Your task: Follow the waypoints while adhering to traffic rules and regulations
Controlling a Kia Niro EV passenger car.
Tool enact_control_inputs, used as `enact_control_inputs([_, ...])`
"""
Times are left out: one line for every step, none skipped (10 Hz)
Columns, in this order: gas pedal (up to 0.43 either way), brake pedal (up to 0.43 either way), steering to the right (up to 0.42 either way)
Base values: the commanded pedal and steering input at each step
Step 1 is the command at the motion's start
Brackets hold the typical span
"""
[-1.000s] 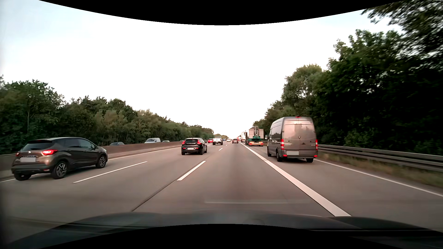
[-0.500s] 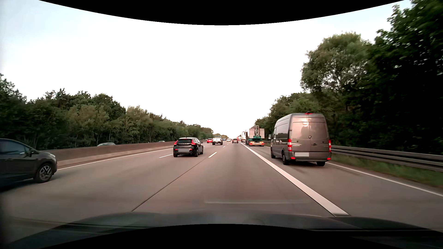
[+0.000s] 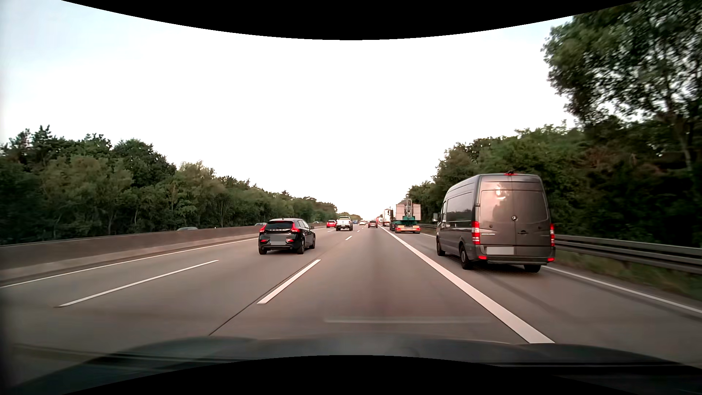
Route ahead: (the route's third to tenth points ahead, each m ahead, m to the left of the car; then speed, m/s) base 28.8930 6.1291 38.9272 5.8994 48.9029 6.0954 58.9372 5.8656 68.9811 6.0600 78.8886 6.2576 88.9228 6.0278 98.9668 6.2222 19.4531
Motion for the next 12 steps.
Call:
enact_control_inputs([0.169, 0.0, -0.004])
enact_control_inputs([0.169, 0.0, -0.004])
enact_control_inputs([0.169, 0.0, -0.004])
enact_control_inputs([0.169, 0.0, -0.004])
enact_control_inputs([0.169, 0.0, -0.004])
enact_control_inputs([0.169, 0.0, -0.004])
enact_control_inputs([0.169, 0.0, -0.004])
enact_control_inputs([0.169, 0.0, -0.004])
enact_control_inputs([0.169, 0.0, -0.004])
enact_control_inputs([0.169, 0.0, -0.004])
enact_control_inputs([0.169, 0.0, -0.004])
enact_control_inputs([0.169, 0.0, -0.004])
